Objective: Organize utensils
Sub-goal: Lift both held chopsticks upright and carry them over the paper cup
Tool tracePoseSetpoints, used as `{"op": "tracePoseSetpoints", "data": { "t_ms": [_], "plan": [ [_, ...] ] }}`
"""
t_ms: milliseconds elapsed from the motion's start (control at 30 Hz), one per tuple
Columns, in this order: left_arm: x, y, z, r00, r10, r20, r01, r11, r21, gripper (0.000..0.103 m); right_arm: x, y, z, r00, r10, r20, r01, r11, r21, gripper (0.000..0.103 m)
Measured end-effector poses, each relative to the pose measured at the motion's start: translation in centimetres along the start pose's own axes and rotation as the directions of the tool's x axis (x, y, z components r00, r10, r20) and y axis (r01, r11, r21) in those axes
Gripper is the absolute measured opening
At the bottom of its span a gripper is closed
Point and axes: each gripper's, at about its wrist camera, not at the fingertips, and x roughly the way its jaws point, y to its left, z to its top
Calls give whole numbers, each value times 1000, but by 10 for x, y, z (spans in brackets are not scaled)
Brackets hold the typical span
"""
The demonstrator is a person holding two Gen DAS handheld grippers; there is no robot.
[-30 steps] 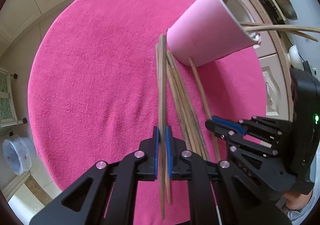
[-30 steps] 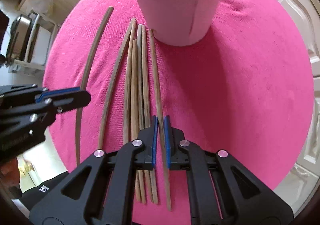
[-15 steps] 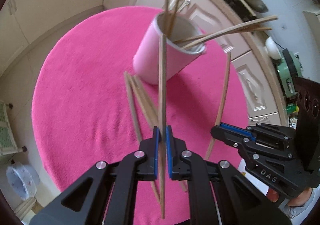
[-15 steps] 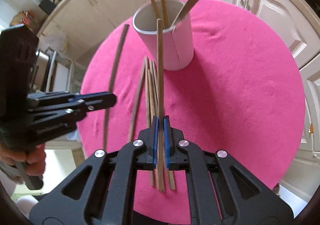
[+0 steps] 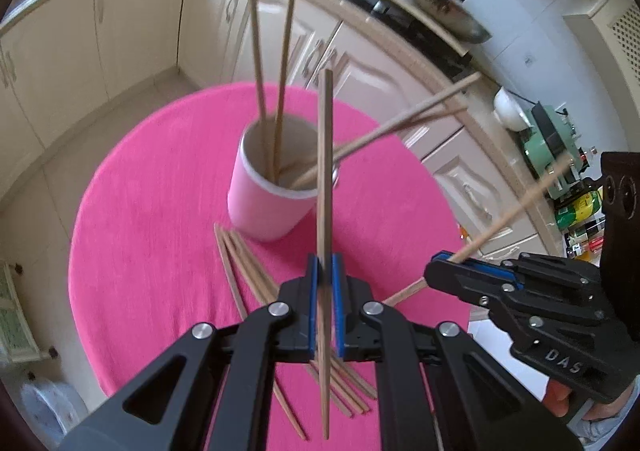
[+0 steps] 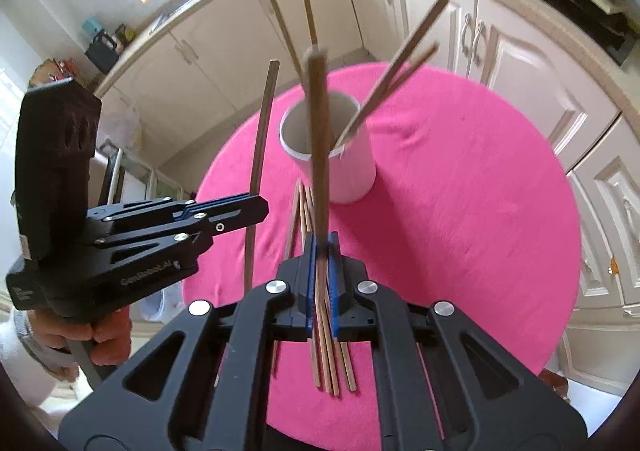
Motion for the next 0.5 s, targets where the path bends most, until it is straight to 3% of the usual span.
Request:
{"op": "tracePoseSetpoints", "data": {
  "t_ms": [267, 500],
  "plan": [
    [-27, -18, 37, 989, -7, 148, -6, 996, 88, 7, -39, 7, 28, 994, 3, 113, -2, 1000, -6, 6],
    [-54, -20, 71, 955, -8, 298, -25, 994, 108, 7, -69, 18, 57, 981, 6, 194, -1, 1000, -22, 6]
  ]
}}
